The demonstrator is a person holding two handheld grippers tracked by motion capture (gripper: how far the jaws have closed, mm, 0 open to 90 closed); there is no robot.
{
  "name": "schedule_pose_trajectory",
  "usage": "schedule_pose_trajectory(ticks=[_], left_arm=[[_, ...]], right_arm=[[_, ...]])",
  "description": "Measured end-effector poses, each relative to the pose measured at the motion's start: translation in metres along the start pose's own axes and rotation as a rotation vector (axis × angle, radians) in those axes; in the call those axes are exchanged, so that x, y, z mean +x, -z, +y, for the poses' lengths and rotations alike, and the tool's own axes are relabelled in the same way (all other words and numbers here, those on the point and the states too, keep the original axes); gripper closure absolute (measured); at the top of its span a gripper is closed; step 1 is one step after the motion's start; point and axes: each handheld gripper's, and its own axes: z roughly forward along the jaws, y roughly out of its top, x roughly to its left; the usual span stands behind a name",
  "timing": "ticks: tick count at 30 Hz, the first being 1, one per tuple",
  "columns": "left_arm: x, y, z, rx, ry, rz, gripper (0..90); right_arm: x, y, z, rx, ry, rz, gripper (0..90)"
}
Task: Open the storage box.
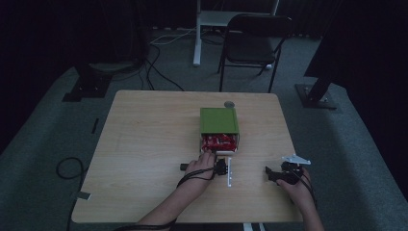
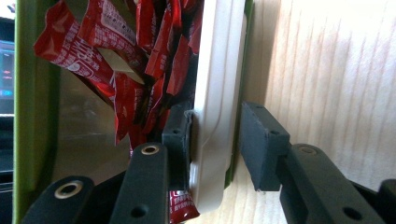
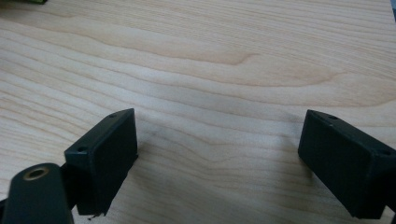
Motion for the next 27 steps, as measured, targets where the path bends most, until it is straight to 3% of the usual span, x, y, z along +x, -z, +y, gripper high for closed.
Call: schedule_pose_trajectory(ticks=[7,10,15,17,27], left_arm=[[-0.003,-0.003,0.001,0.025,-0.073,0.056,73.1],[-0.003,-0.003,0.001,0.022,-0.074,0.056,73.6],[0.003,0.000,0.001,0.010,-0.035,-0.005,73.8],[0.004,0.002,0.001,0.014,-0.056,-0.011,74.0],[0.002,0.015,0.003,0.018,-0.061,-0.061,74.6]], right_arm=[[0.000,0.000,0.000,0.000,0.000,0.000,11.3],[0.000,0.000,0.000,0.000,0.000,0.000,11.3],[0.000,0.000,0.000,0.000,0.000,0.000,11.3],[0.000,0.000,0.000,0.000,0.000,0.000,11.3],[0.000,0.000,0.000,0.000,0.000,0.000,11.3]])
